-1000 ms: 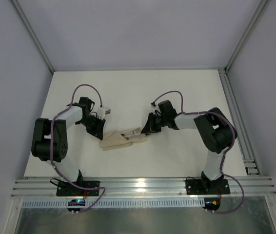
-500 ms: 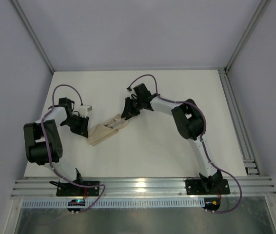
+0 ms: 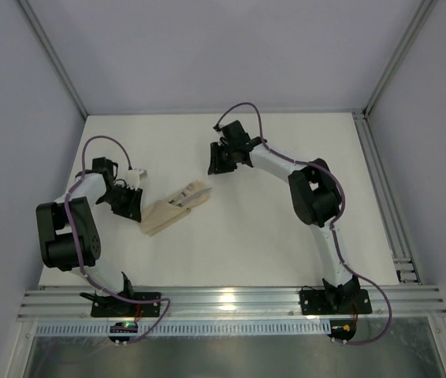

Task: Fold the napkin into a case and place the utensils inside
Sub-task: Reset both arms

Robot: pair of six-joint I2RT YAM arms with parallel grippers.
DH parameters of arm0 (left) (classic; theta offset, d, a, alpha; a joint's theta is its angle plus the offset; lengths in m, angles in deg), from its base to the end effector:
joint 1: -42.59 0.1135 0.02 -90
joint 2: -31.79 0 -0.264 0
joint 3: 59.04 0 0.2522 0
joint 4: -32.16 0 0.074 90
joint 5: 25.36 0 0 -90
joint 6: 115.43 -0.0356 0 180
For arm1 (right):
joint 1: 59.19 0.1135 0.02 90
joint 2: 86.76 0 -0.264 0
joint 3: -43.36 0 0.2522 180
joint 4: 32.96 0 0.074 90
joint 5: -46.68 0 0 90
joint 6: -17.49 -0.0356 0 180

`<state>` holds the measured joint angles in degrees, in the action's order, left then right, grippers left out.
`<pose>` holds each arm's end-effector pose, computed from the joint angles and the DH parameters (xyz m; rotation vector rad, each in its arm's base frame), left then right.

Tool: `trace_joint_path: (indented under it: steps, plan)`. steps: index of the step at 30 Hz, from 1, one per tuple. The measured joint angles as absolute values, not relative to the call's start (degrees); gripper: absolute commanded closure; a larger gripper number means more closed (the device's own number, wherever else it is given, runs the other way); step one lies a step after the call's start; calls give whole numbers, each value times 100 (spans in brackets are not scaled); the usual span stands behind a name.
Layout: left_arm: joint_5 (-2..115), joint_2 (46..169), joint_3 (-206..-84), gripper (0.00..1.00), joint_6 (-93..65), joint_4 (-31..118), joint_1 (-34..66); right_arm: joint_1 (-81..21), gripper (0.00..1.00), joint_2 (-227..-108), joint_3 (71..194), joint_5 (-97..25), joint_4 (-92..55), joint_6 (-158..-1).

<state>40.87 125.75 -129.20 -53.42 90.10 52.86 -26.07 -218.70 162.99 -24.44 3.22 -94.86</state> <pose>0.2823 0.0366 0.1696 0.4783 2.7892 -0.4957 0.4244 0.2906 0.1755 -0.3957 2.5011 0.8176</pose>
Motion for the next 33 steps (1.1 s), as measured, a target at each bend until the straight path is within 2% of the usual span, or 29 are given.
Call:
trace_joint_path:
  steps: [1, 4, 6, 14, 33]
  plan:
    - [4107, 12561, -12915, 69, -5342, 9019, 5286, -2618, 82, -21721, 16131, -2689, 302, -9427]
    - [4212, 12472, -12891, 69, -5360, 9063, 5286, -2646, 92, -21111, 15431, -3441, 407, -9279]
    - [4317, 12419, -12880, 69, -5399, 9108, 5286, -2638, 94, -20934, 15304, -3865, 545, -9182]
    - [4468, 12408, -12741, 69, -5443, 9251, 5288, -2085, 96, -21212, 15558, -5240, 1248, -8660]
    - [4468, 12408, -12717, 70, -5456, 9303, 5288, -1226, 96, -21852, 16539, -5878, 1841, -8310]
